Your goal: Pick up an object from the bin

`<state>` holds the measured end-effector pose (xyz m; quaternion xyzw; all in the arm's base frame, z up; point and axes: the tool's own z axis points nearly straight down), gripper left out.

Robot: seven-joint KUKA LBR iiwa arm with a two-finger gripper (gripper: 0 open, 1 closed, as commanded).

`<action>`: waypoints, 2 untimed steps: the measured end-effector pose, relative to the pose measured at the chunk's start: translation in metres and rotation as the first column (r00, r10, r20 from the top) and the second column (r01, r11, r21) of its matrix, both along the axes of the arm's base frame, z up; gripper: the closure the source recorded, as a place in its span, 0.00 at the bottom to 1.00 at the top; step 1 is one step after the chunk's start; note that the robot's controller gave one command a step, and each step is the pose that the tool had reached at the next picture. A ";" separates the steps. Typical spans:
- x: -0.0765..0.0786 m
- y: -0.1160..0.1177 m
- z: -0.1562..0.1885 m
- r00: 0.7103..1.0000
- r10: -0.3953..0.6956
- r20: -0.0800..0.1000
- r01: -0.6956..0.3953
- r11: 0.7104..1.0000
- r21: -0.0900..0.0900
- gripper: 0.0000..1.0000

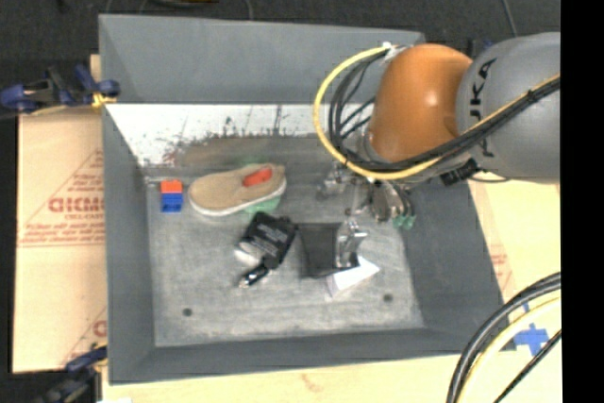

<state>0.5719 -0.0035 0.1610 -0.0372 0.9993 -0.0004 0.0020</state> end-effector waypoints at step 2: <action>-0.004 -0.009 -0.089 1.000 -0.029 0.003 0.029 1.000 0.002 0.00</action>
Offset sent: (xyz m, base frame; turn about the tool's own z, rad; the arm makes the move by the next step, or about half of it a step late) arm -0.0071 -0.0102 -0.0910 0.0301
